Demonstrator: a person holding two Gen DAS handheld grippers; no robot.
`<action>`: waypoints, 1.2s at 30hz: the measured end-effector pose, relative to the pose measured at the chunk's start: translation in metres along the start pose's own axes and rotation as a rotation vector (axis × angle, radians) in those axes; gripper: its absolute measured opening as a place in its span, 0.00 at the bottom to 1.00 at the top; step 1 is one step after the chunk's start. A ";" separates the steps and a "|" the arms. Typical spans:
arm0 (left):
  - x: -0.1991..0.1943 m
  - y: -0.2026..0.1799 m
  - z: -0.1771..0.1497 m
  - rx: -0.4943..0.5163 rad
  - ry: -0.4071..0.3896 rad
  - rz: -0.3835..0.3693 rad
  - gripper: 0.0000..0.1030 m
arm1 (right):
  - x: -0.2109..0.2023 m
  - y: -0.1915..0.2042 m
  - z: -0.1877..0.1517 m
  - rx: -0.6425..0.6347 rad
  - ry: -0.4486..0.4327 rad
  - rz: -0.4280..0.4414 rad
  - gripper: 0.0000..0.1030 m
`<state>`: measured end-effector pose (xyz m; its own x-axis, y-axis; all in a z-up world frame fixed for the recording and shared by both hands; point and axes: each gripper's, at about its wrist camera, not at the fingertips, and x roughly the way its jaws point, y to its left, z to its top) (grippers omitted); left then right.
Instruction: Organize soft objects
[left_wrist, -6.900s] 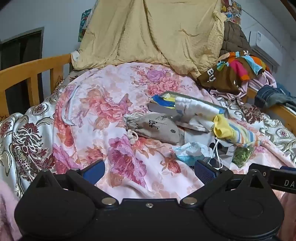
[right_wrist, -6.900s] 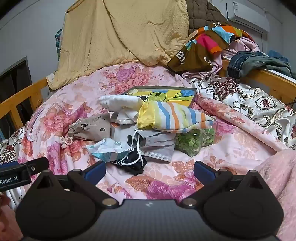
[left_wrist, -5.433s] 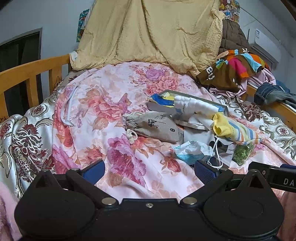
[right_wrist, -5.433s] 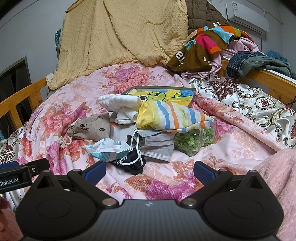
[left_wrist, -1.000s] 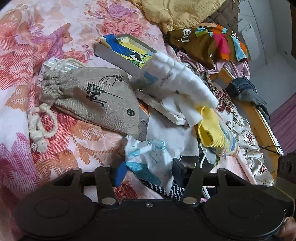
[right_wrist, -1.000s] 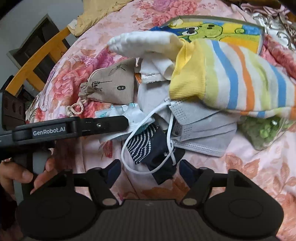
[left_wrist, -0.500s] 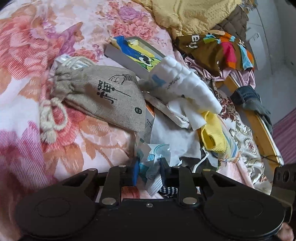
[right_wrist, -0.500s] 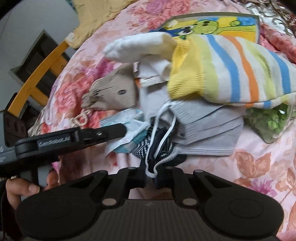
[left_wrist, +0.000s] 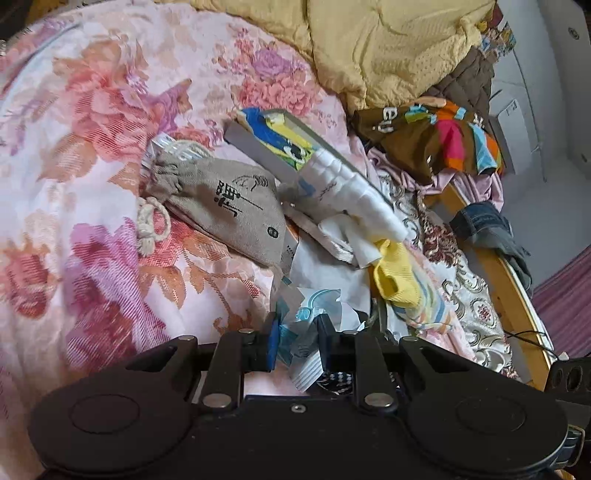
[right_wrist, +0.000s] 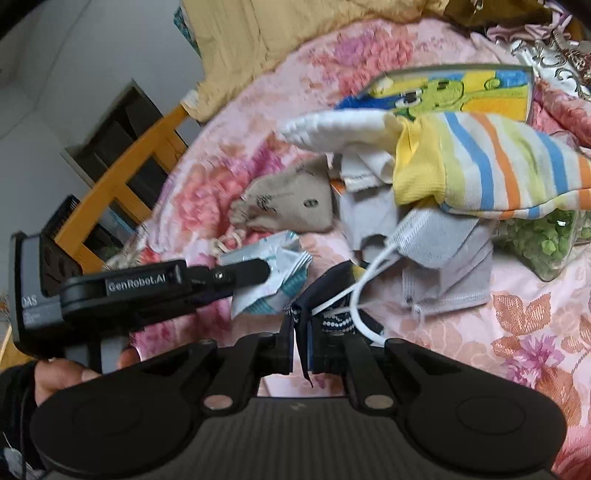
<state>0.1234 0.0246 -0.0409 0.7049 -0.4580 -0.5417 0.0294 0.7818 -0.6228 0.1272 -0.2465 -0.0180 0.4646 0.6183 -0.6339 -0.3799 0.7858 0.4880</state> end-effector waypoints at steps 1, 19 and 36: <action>-0.005 0.000 -0.002 -0.005 -0.011 0.001 0.22 | -0.004 0.002 -0.002 -0.002 -0.014 0.006 0.07; -0.030 0.001 -0.018 -0.036 -0.076 0.027 0.22 | 0.006 0.061 -0.041 -0.350 -0.023 -0.241 0.22; -0.027 0.010 -0.013 -0.088 -0.071 0.043 0.22 | 0.042 0.063 -0.022 -0.476 0.009 -0.251 0.38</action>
<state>0.0951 0.0388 -0.0398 0.7529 -0.3915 -0.5291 -0.0621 0.7581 -0.6492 0.1052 -0.1719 -0.0270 0.5820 0.4105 -0.7020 -0.5797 0.8149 -0.0042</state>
